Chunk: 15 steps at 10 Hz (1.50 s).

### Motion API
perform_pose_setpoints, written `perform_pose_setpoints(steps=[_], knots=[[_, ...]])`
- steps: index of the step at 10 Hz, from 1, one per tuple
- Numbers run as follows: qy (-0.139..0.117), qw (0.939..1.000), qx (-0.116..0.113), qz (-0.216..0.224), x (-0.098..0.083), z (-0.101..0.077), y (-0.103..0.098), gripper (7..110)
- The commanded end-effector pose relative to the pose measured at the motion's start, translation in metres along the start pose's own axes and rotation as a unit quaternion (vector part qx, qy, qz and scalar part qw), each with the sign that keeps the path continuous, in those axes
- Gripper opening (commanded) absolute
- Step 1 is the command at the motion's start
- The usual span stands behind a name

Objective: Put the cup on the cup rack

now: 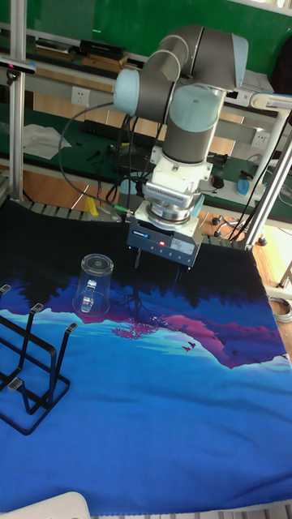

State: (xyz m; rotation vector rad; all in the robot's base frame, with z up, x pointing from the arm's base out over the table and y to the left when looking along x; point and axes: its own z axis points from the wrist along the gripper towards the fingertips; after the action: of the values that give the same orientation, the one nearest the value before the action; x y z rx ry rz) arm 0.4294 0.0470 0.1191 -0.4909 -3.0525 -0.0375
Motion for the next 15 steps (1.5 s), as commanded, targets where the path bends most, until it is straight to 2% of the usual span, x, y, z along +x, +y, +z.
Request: perform_pose_setpoints(steps=[1,5,7,8,10,11,14,15], knots=[[-0.028,0.9995,-0.008,0.009,-0.022,0.003,0.006,7],[-0.022,0.9994,-0.024,-0.008,-0.022,0.001,0.004,7],[-0.021,0.9995,-0.022,-0.012,-0.025,0.004,0.002,7],[-0.016,0.9996,-0.022,-0.009,-0.020,0.002,0.001,7],[0.031,0.9994,-0.009,0.014,0.008,-0.002,-0.008,7],[0.036,0.9991,-0.011,0.020,0.009,-0.001,-0.007,7],[0.041,0.9980,-0.049,0.001,0.010,0.000,0.005,7],[0.057,0.9964,-0.064,0.000,0.018,-0.002,0.008,7]])
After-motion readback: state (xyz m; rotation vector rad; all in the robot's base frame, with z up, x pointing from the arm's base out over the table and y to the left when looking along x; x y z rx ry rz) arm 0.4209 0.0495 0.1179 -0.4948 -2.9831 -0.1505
